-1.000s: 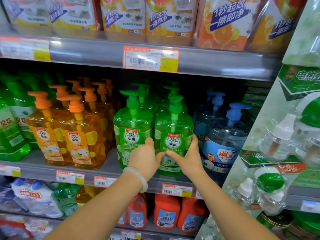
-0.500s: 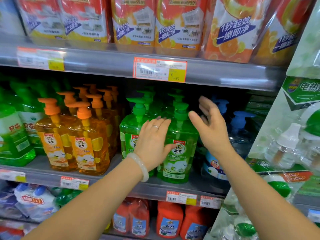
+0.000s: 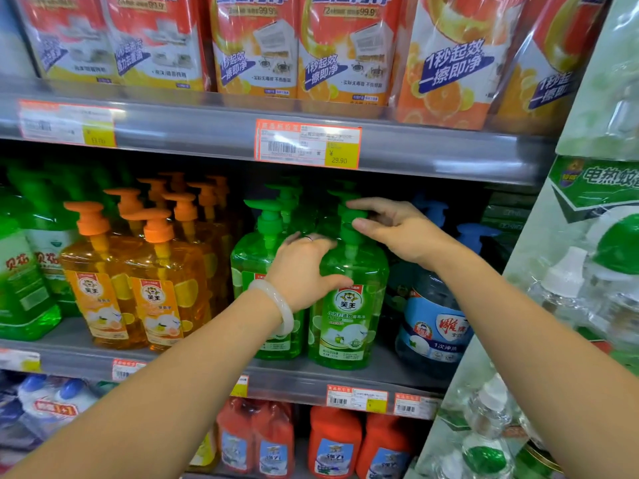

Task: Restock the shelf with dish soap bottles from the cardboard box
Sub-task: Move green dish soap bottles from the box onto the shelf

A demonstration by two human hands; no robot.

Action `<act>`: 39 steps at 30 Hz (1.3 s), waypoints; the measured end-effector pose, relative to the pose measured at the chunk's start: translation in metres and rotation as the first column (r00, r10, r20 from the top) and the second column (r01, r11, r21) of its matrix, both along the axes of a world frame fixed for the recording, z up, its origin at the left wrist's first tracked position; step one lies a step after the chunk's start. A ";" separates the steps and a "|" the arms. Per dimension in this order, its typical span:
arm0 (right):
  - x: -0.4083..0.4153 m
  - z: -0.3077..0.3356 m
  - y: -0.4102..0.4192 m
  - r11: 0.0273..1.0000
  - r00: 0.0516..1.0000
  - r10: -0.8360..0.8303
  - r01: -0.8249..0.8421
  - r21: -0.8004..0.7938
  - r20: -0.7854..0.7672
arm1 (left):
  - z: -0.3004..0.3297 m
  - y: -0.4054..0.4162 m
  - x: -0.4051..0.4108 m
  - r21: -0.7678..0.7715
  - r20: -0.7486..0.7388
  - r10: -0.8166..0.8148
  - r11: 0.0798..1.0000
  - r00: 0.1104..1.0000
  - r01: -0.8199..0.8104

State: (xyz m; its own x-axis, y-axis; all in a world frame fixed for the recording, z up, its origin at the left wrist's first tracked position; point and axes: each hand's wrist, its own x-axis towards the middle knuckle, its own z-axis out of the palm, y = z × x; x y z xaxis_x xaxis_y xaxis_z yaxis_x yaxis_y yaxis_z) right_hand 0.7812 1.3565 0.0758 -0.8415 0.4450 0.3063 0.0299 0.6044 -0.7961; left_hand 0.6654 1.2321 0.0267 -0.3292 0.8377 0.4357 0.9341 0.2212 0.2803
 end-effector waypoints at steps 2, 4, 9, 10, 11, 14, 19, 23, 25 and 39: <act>0.000 -0.001 0.000 1.000 1.000 0.003 -0.003 -0.022 -0.013 | 0.001 0.000 0.002 0.000 0.009 0.004 1.000 1.000 -0.004; 0.000 -0.001 0.000 0.999 1.000 0.006 -0.007 -0.039 -0.030 | 0.002 -0.001 0.003 0.002 0.005 0.011 1.000 1.000 -0.011; -0.002 -0.004 0.000 0.998 0.999 0.007 -0.010 -0.055 -0.047 | 0.001 -0.002 0.004 0.005 -0.022 0.035 0.999 0.999 -0.035; -0.002 -0.004 0.000 0.998 0.999 0.008 -0.011 -0.059 -0.051 | 0.001 -0.002 0.005 0.002 -0.022 0.038 0.999 0.999 -0.038; -0.002 -0.005 0.000 0.998 0.998 0.008 -0.011 -0.062 -0.056 | 0.001 -0.002 0.006 0.000 -0.022 0.040 0.999 0.999 -0.040; -0.002 -0.006 0.000 0.998 0.998 0.003 -0.007 -0.061 -0.070 | 0.002 -0.002 0.007 -0.006 -0.024 0.041 0.999 0.999 -0.041; -0.003 -0.007 -0.003 0.999 0.997 -0.022 0.018 -0.051 -0.070 | 0.003 -0.004 0.008 -0.022 -0.032 0.054 0.998 0.998 -0.055; -0.005 -0.008 -0.007 0.996 0.995 -0.083 0.082 -0.018 -0.056 | 0.003 -0.005 0.010 -0.040 -0.034 0.049 0.998 0.998 -0.050; -0.006 -0.008 -0.009 0.991 0.990 -0.128 0.130 0.039 -0.057 | 0.002 -0.006 0.009 -0.032 -0.027 0.055 0.998 0.998 -0.056; -0.012 -0.006 -0.024 0.922 0.926 -0.359 0.371 0.112 -0.114 | 0.002 -0.007 0.010 -0.012 0.003 0.042 0.999 0.999 -0.041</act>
State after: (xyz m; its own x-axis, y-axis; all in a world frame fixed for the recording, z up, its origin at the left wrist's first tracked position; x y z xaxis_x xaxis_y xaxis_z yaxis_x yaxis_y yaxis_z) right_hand 0.7693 1.3322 0.0703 -0.5947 0.6676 0.4479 0.2004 0.6627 -0.7216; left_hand 0.6753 1.2249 0.0289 -0.3653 0.8285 0.4245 0.9230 0.2631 0.2807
